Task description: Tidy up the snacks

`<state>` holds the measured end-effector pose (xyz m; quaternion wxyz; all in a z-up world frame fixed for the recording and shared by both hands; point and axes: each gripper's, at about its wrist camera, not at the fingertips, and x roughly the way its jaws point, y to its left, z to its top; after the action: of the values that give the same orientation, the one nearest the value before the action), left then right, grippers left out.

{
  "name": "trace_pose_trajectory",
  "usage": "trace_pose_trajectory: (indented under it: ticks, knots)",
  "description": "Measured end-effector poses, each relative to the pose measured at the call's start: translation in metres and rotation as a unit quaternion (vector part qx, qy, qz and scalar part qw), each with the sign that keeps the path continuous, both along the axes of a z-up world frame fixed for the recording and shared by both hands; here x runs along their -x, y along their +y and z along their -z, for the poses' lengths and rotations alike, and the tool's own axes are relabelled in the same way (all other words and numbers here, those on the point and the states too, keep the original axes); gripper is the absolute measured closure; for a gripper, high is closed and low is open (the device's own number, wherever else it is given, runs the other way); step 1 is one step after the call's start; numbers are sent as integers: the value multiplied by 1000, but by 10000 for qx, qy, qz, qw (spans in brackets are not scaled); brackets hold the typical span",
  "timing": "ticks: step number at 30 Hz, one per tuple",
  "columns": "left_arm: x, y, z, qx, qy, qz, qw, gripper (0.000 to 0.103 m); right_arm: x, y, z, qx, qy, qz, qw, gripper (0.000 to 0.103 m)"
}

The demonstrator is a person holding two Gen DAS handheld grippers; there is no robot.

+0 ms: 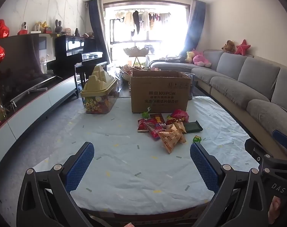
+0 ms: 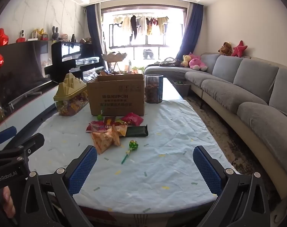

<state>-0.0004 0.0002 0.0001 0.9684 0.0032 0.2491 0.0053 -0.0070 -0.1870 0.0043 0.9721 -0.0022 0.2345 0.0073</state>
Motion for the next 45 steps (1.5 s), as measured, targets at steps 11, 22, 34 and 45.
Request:
trace_pose_trajectory:
  ticks: [11, 22, 34, 45]
  knots:
    - [3, 4, -1, 176, -18, 33, 9998, 0, 2, 4, 0, 14, 51, -30, 10000, 0]
    - [4, 4, -2, 161, -36, 18, 9999, 0, 4, 3, -4, 7, -4, -44, 10000, 0]
    - [10, 7, -8, 173, -158, -21, 9997, 0, 3, 4, -4, 38, -49, -75, 10000, 0]
    - [10, 6, -10, 162, -163, -5, 9997, 0, 4, 5, -4, 45, -62, -74, 9999, 0]
